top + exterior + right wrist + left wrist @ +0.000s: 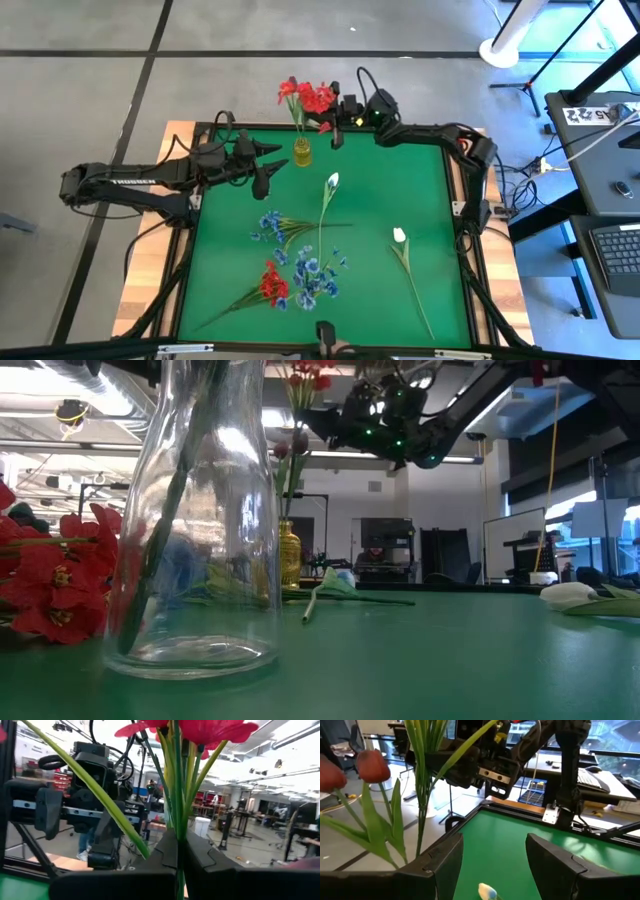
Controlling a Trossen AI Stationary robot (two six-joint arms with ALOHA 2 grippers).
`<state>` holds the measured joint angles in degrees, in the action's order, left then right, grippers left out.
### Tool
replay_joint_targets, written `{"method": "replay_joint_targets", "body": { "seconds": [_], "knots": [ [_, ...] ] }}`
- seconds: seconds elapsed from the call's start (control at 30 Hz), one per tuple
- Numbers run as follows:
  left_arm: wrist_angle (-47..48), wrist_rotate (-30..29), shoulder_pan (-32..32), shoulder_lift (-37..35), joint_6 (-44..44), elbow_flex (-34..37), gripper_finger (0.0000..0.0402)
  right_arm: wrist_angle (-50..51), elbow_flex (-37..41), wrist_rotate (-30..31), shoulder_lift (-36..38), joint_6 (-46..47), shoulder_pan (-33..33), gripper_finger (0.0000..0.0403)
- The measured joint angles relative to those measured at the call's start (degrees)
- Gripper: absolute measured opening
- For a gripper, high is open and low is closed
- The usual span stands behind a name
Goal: Sort flowers into vase by color
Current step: Put the top red flowers into the yellow vase
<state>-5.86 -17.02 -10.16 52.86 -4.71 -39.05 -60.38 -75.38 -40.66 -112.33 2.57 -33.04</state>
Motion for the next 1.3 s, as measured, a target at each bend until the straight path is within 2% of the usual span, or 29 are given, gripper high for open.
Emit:
{"method": "replay_joint_targets", "body": {
  "seconds": [0.37, 0.5, 0.63, 0.9, 1.03, 1.17, 1.3],
  "knots": [
    [1.21, 0.00, -0.28, 0.00, -0.83, 0.00, 0.0212, 4.70, -0.01, -0.48, -4.39, 0.87, 0.00, 0.0005],
    [1.68, 0.00, -0.28, 0.00, -0.86, 0.00, 0.0212, 8.08, 0.03, 0.98, -4.74, 2.91, 0.00, 0.0022],
    [2.38, 0.00, -0.28, 0.00, -0.86, 0.00, 0.0212, 8.00, 0.03, 1.06, -4.74, 4.58, 0.00, 0.0073],
    [3.52, 0.00, -0.28, 0.00, -1.16, 0.00, 0.0212, 7.99, 0.03, 1.07, -4.63, 6.13, 0.00, 0.0226],
    [4.20, -0.02, -0.28, 0.00, -1.39, 0.00, 0.0212, 9.36, 0.03, -0.04, -4.08, 7.51, -0.40, 0.0287],
    [4.84, -0.02, -0.28, 0.00, -2.23, 0.00, 0.0212, 16.22, 0.03, -0.60, -1.02, 5.91, -1.54, 0.0321],
    [5.66, -0.02, -0.28, 0.00, -2.43, 0.00, 0.0212, 27.21, 0.03, -0.89, 3.45, 1.46, -3.14, 0.0329]
  ]
}}
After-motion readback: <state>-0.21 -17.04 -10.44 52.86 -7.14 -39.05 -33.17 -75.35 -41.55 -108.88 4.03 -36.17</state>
